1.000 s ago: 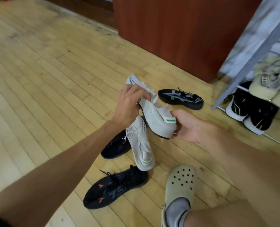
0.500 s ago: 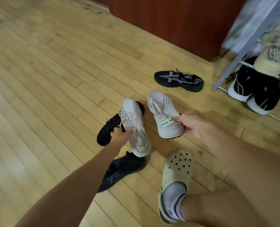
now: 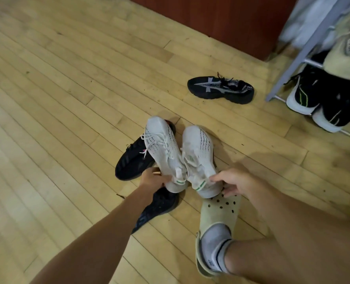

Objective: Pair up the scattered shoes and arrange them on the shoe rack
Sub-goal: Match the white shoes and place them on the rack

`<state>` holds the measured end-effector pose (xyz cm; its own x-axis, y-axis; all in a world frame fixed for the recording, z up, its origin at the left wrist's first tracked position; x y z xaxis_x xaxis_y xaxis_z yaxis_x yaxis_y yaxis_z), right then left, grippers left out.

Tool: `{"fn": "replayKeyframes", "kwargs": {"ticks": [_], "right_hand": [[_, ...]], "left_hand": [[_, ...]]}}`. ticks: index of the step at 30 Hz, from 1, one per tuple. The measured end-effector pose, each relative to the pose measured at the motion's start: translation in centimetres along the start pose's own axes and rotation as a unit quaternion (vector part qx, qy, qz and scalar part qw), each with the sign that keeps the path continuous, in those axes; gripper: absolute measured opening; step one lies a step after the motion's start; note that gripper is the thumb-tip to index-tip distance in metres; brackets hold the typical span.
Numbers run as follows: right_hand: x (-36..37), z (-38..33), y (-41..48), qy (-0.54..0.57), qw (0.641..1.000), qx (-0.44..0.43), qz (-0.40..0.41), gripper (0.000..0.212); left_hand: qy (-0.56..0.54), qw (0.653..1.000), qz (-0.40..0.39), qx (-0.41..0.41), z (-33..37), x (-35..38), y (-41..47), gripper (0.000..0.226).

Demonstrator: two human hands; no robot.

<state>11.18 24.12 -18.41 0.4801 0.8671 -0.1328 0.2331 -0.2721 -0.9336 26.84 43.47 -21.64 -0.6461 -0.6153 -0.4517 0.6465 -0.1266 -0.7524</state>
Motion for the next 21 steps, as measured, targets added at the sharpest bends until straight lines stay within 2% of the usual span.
{"fn": "replayKeyframes", "kwargs": {"ticks": [6,9,12,15,18,21], "right_hand": [[-1.7,-2.4,-3.2,-0.025,0.997,-0.069,0.028,0.045],[-3.9,-3.5,-5.8,-0.029,0.992,-0.102,0.071,0.043],[-5.8,-4.5,-9.7,-0.009,0.989,-0.126,0.072,0.048],[-8.6,-5.6,-14.6,-0.001,0.982,-0.172,0.081,0.045],[-13.9,-5.5,-19.3,-0.021,0.962,-0.211,0.171,0.035],[-18.7,-3.5,-22.9,0.003,0.947,-0.220,0.232,0.030]], "left_hand": [[-0.035,0.998,-0.028,0.035,3.7,-1.5,-2.5,0.036],[-0.039,0.995,-0.034,0.084,6.4,-2.5,-5.2,0.029],[-0.045,0.988,-0.039,0.141,10.0,-3.2,-8.7,0.029],[-0.061,0.976,-0.063,0.200,14.0,-3.4,-12.7,0.041],[-0.048,0.964,-0.082,0.248,17.3,-2.9,-16.2,0.052],[-0.018,0.948,-0.115,0.296,20.3,-1.2,-19.7,0.046]]}}
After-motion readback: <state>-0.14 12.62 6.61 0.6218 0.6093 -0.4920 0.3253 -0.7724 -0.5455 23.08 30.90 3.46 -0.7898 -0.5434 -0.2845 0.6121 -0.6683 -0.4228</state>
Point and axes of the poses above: each hand's wrist, its own y-axis towards the middle knuckle, its own x-axis out of the palm, z = x × y, the point moved 7 cm from there along y, towards the middle knuckle, and after that the axes turned 9 degrees about y, right-handed, at the moved point
